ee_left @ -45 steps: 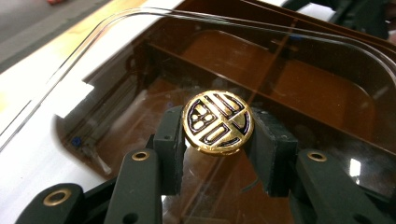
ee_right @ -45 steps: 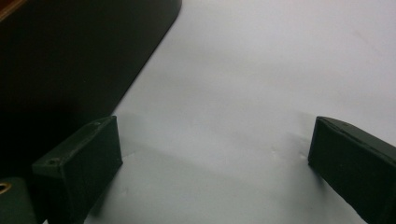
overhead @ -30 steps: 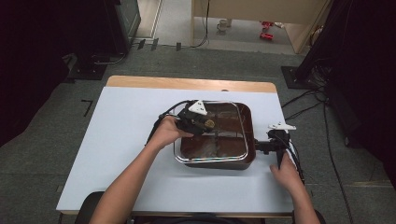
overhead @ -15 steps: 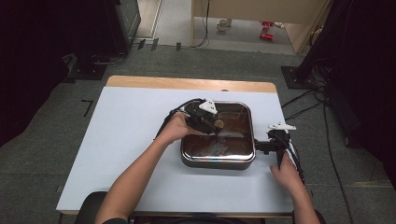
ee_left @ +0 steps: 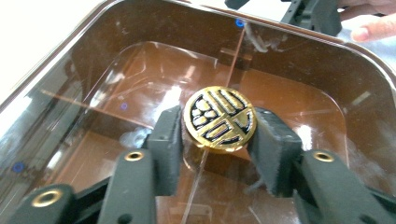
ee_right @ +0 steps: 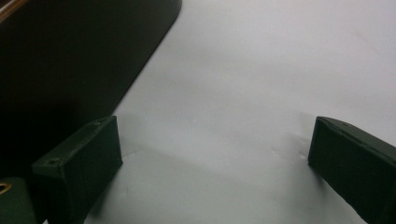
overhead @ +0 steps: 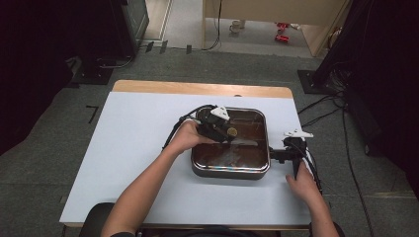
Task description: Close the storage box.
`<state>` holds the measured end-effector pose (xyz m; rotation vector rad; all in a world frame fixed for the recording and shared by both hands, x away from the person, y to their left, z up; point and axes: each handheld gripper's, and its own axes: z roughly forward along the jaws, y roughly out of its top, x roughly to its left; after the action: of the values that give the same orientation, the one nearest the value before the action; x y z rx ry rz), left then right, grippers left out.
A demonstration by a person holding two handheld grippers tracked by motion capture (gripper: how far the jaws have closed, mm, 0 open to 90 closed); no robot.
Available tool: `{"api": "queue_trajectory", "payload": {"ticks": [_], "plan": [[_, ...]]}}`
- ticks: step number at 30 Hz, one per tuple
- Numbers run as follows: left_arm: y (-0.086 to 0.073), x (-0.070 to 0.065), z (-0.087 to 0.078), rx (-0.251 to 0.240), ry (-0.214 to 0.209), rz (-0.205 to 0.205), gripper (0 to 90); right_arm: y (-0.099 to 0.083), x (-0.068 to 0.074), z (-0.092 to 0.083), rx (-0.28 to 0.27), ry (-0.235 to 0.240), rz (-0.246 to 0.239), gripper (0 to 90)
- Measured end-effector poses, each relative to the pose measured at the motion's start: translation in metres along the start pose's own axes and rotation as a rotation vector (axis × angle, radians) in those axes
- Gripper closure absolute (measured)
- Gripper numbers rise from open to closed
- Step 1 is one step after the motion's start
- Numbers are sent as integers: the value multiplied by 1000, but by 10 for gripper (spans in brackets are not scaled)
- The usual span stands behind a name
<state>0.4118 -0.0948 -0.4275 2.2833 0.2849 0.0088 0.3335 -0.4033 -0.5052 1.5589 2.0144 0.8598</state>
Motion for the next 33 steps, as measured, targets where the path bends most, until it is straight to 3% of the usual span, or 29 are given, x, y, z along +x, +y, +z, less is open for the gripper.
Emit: {"api": "queue_trajectory", "payload": {"ticks": [4,7,11,18,22,24,28,33], "plan": [[0,3,-8,-29,-11,-53,469,0,0,0,0,1,0,19],[0,4,-13,-27,11,-91,430,0,0,0,0,1,0,19],[-5,1,-22,-76,95,-87,414,0,0,0,0,1,0,19],[-10,-2,-35,-82,133,-154,338,0,0,0,0,1,1,19],[-13,-5,-40,-43,138,-182,277,0,0,0,-1,2,1,20],[-15,-7,-44,-53,143,-187,274,0,0,0,-1,2,1,20],[-22,-7,-51,-68,141,-239,277,0,-1,0,-2,2,-1,19],[-33,-9,-62,-92,195,-251,285,0,-1,0,-2,2,0,19]]}}
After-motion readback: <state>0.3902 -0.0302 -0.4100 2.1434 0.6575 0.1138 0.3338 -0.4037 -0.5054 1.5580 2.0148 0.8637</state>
